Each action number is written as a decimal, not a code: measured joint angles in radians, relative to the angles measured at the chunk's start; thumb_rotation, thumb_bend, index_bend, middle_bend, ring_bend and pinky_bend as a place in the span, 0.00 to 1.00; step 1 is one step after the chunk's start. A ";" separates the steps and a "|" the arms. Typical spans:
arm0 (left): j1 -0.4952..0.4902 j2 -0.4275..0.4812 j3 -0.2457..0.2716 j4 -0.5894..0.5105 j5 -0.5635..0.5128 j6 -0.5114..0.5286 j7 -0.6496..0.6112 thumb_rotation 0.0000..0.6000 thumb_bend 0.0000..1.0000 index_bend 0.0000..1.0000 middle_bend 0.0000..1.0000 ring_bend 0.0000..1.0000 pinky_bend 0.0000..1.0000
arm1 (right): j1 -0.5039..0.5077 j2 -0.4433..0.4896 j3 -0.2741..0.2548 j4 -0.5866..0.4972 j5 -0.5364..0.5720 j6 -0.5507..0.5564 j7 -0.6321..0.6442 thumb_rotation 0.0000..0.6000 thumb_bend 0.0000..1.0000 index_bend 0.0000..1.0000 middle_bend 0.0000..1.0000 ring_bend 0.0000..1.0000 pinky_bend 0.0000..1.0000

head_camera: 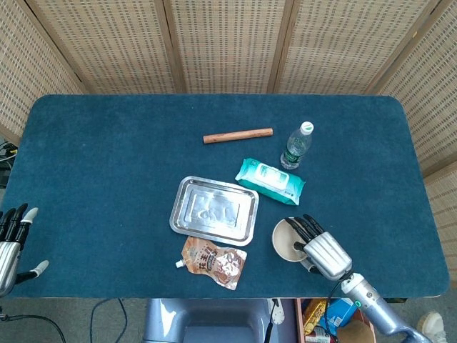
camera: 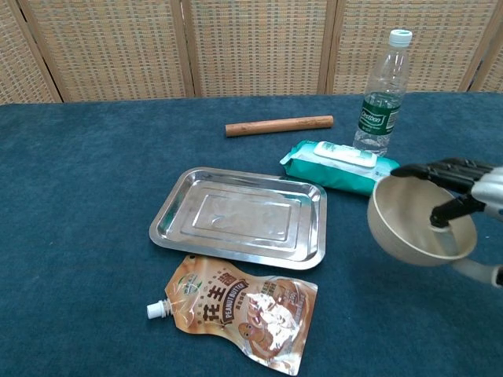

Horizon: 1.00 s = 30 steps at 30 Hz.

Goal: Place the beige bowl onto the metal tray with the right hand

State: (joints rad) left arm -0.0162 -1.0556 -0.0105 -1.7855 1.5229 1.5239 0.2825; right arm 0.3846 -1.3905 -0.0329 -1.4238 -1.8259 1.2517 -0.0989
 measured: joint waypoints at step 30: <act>-0.049 0.014 -0.068 0.027 -0.196 -0.092 -0.042 1.00 0.00 0.00 0.00 0.00 0.00 | 0.569 -0.322 0.315 0.069 0.585 -0.557 -0.511 1.00 0.44 0.65 0.00 0.00 0.00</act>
State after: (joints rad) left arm -0.0654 -1.0418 -0.0789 -1.7584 1.3273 1.4319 0.2408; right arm 0.9534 -1.7127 0.2816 -1.3545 -1.2410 0.6942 -0.6103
